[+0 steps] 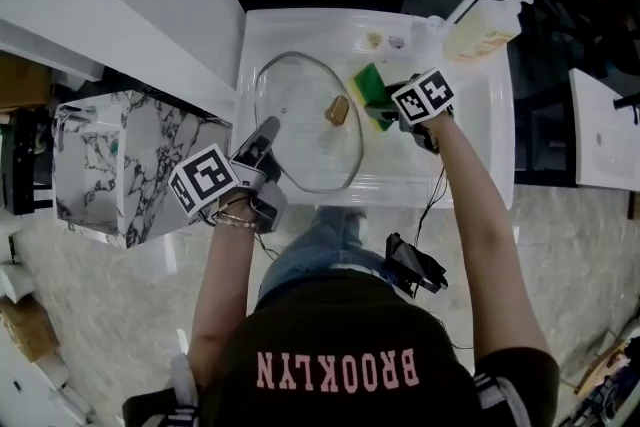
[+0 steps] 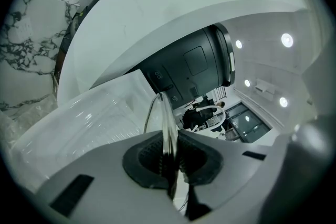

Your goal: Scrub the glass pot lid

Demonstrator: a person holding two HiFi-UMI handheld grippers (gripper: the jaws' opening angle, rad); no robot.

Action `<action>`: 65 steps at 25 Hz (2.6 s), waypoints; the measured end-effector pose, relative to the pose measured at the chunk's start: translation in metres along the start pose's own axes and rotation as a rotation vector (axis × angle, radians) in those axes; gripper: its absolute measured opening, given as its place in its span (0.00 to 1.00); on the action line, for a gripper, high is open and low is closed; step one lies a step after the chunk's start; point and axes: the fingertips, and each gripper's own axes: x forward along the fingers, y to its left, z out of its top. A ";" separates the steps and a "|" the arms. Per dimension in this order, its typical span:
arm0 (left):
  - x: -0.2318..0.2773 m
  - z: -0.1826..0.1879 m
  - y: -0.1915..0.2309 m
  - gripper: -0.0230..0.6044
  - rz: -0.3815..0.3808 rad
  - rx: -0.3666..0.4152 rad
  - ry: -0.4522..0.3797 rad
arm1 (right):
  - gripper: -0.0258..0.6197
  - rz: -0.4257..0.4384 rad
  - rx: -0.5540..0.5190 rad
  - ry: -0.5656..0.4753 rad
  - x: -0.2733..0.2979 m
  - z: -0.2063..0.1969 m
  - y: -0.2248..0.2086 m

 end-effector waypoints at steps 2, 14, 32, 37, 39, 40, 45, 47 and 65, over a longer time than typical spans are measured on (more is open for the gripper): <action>0.000 0.000 0.001 0.07 0.001 0.001 -0.001 | 0.47 0.022 -0.023 -0.071 -0.029 0.024 0.019; 0.005 -0.006 -0.004 0.07 0.009 0.028 -0.008 | 0.48 0.168 -0.210 -0.220 -0.099 0.103 0.163; 0.003 -0.011 -0.005 0.07 0.025 0.014 -0.004 | 0.48 0.318 -0.385 -0.018 -0.024 0.102 0.203; 0.003 -0.014 -0.009 0.07 0.020 0.024 0.012 | 0.47 0.243 -0.465 0.087 -0.014 0.110 0.183; 0.002 -0.015 -0.009 0.07 0.021 0.024 0.018 | 0.47 0.265 -0.467 0.126 -0.011 0.109 0.183; 0.002 -0.015 -0.007 0.07 0.022 0.020 0.018 | 0.47 0.280 -0.464 0.141 -0.010 0.109 0.184; 0.001 -0.015 -0.004 0.07 0.027 0.009 0.024 | 0.48 0.296 -0.476 0.185 -0.004 0.110 0.180; 0.001 -0.015 -0.003 0.07 0.026 0.007 0.026 | 0.47 0.300 -0.433 0.182 -0.001 0.113 0.173; 0.004 -0.015 0.003 0.07 0.002 -0.006 0.048 | 0.47 0.392 0.059 0.228 0.027 0.125 0.114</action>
